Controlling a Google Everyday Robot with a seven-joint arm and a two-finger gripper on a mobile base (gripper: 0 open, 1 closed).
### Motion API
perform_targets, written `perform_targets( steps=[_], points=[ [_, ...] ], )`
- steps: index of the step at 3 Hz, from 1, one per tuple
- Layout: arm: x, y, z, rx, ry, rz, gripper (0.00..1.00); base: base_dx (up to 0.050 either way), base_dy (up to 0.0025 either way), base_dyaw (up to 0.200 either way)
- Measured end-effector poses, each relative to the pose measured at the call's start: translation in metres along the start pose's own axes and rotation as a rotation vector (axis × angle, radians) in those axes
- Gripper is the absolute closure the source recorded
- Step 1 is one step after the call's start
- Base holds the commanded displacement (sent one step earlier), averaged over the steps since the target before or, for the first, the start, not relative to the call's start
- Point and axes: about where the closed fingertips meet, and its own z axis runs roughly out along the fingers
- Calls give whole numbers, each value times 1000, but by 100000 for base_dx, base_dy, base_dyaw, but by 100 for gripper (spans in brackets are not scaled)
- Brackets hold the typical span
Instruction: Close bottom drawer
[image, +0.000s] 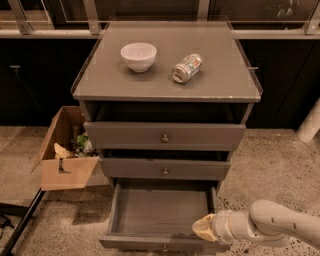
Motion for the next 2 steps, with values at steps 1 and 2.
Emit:
perform_targets(
  steps=[1,2],
  points=[
    [18,0,12,21,-40,24,100,0,0,0],
    [43,-1,27,14,-59,55,100,0,0,0]
  ],
)
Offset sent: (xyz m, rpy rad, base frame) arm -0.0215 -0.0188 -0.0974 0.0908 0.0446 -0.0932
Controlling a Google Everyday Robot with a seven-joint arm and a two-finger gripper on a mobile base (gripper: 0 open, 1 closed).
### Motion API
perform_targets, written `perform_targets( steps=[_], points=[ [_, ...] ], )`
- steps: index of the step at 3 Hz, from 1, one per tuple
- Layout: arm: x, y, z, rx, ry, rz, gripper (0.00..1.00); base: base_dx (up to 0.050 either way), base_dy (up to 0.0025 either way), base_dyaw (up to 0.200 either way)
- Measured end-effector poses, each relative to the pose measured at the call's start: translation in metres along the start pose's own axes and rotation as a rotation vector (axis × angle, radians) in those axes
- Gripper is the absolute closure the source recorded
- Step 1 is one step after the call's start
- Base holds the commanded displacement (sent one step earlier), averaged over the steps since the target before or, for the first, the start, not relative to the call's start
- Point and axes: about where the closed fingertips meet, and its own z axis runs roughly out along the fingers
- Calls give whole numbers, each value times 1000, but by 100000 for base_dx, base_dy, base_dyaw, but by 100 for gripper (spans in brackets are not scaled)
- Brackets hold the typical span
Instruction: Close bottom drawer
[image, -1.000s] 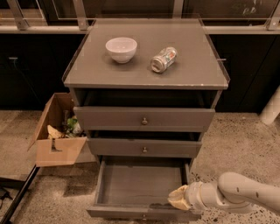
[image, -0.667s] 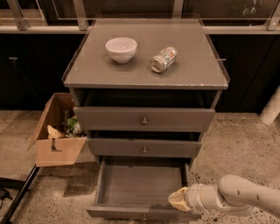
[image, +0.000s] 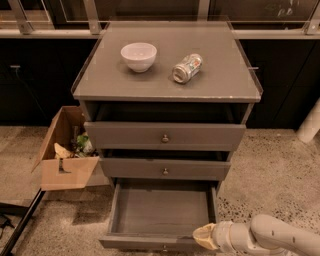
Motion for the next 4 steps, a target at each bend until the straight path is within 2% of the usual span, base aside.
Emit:
perform_targets(
  steps=[1,3,4],
  points=[
    [31,-4,16,-5,-10,51,100,0,0,0],
    [93,-13,53,24,-8,146,100,0,0,0],
    [132,-15,86,-4,17,214,100,0,0,0]
  ],
)
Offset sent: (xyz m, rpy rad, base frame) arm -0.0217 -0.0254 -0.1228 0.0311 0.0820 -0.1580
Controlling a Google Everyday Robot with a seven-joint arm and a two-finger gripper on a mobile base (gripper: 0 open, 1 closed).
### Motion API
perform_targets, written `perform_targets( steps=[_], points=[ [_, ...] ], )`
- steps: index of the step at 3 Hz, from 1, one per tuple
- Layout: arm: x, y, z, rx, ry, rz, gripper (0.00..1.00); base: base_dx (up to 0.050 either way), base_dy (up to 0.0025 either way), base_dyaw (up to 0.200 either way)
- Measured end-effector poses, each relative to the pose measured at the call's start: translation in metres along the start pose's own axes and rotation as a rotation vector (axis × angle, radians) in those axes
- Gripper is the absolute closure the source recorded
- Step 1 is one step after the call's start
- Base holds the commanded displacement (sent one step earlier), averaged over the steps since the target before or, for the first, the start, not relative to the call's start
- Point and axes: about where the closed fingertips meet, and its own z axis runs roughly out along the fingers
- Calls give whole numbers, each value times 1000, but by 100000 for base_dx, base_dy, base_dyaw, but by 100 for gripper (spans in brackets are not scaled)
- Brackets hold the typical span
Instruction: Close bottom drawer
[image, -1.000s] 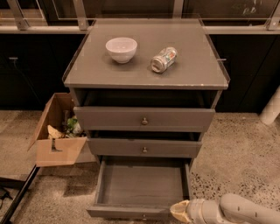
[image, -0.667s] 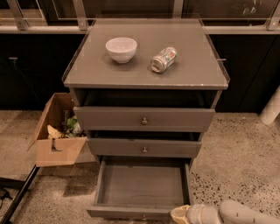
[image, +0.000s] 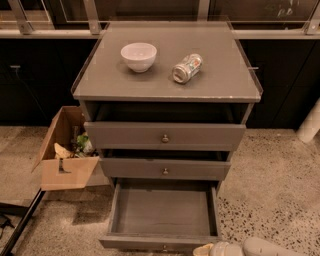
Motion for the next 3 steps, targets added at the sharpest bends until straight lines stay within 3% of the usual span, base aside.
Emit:
perform_targets(
  steps=[3],
  points=[
    [11,-9,14,15,-26,48,100,0,0,0]
  ],
)
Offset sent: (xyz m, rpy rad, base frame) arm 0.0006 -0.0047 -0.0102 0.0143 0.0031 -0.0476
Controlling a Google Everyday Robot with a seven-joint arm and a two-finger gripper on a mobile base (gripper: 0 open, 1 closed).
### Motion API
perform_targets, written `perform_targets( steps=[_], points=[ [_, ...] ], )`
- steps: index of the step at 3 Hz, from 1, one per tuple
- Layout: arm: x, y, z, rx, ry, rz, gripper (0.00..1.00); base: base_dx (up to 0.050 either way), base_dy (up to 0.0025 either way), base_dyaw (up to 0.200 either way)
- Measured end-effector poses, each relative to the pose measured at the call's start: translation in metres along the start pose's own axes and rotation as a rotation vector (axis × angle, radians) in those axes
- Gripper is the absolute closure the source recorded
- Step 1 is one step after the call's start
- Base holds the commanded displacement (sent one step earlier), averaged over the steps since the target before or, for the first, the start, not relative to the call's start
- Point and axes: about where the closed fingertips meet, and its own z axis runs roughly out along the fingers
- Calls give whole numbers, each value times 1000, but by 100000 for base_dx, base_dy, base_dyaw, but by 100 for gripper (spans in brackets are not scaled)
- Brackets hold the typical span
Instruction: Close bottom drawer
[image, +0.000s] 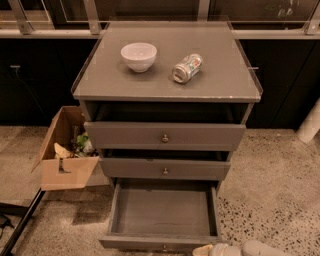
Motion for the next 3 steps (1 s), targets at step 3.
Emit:
perform_targets(
  steps=[3],
  points=[
    [-7,-28,39,-35,4,4,100,0,0,0]
  ],
)
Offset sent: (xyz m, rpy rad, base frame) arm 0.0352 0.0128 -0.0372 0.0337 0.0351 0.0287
